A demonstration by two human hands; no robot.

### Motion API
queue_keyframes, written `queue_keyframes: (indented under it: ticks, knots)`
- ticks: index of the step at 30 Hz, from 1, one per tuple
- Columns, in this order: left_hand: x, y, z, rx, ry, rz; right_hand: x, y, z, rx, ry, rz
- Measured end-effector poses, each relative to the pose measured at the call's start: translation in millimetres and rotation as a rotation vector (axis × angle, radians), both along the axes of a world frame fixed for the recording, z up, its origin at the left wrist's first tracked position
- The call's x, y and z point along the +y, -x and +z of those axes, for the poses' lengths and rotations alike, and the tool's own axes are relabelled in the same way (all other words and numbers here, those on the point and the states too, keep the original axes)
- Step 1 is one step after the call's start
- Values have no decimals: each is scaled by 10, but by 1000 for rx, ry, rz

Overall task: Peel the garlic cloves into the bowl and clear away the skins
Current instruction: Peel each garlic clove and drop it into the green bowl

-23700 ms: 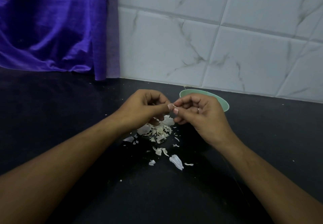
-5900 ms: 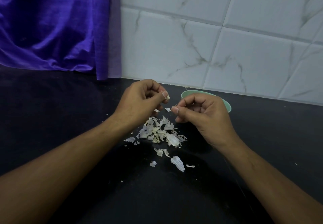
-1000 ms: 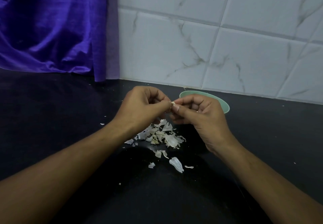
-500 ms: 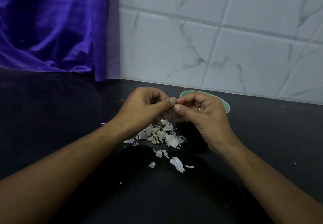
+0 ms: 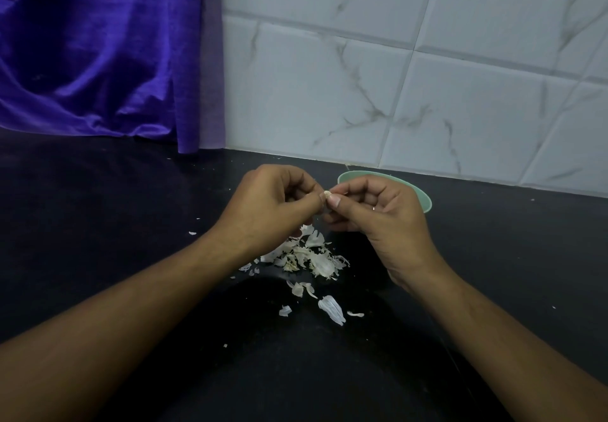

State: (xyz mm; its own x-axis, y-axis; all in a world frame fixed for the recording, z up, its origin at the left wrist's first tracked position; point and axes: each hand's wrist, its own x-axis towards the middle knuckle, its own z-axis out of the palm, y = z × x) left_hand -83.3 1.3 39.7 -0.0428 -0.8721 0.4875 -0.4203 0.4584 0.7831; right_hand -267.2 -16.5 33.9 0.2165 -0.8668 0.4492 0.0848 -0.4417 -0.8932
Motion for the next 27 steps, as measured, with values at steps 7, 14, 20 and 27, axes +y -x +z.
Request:
queue_keyframes:
  ticks: [7, 14, 20, 27]
  knots:
    - [5, -4, 11, 2, 3, 19, -11, 1, -15, 19, 6, -4]
    - [5, 6, 12, -56, 65, 52, 18, -17, -3, 19, -28, 25]
    - [6, 17, -4, 74, -42, -26, 13, -24, -22, 45, -28, 15]
    - [-34, 21, -25, 113, -92, -79, 22, -1, 10, -1, -81, 72]
